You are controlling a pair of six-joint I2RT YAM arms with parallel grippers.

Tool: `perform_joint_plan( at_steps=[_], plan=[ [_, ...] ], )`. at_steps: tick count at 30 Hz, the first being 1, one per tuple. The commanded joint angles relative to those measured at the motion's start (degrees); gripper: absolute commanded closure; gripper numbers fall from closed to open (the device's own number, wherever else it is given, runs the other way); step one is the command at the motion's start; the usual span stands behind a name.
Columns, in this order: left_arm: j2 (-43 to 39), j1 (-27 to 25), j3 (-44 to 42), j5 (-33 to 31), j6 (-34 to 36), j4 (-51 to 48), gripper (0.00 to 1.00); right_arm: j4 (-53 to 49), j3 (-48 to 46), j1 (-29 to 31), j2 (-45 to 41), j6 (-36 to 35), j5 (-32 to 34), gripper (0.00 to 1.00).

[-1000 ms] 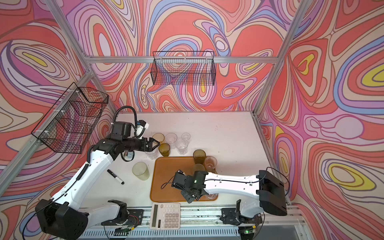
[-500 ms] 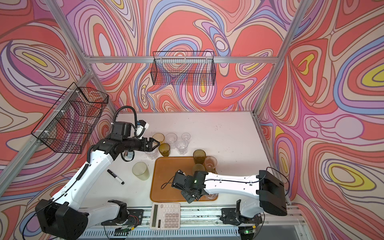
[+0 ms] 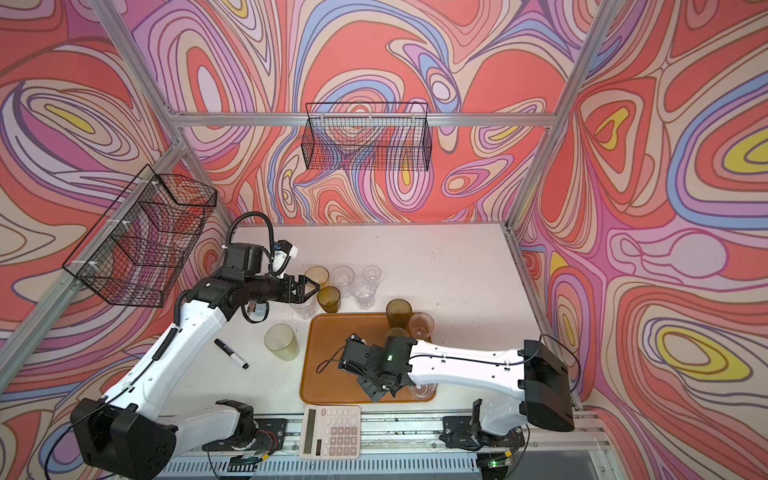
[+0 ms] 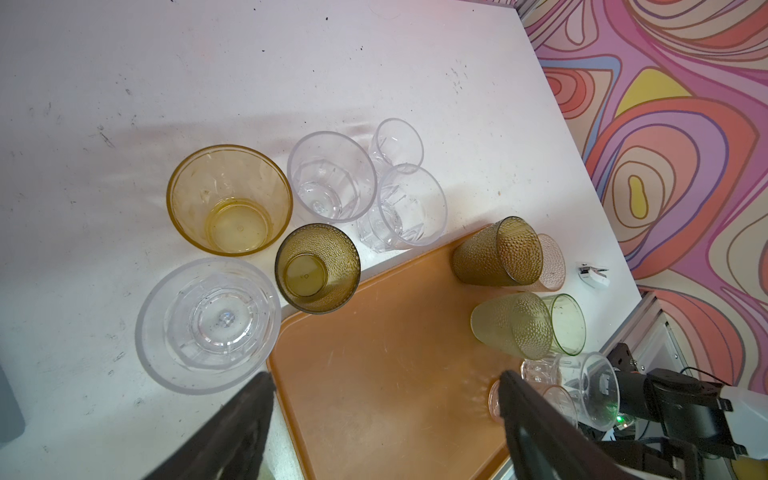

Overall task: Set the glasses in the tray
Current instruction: 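Lower the pink cup onto the tray's near corner beside the pale green cup, then open the right gripper and raise it off the pink cup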

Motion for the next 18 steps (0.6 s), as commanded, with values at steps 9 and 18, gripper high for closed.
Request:
perform_joint_plan(
  at_steps=[9,18],
  plan=[
    [-0.1,-0.3,0.4,-0.1,1.0,-0.7,0.13,-4.5,8.8,-1.2,1.1,-5.8,7.3,0.59],
    [-0.1,-0.3,0.4,-0.1,1.1,-0.7,0.13,-2.6,13.0,-7.7,2.1,-12.6,5.6,0.59]
  ],
)
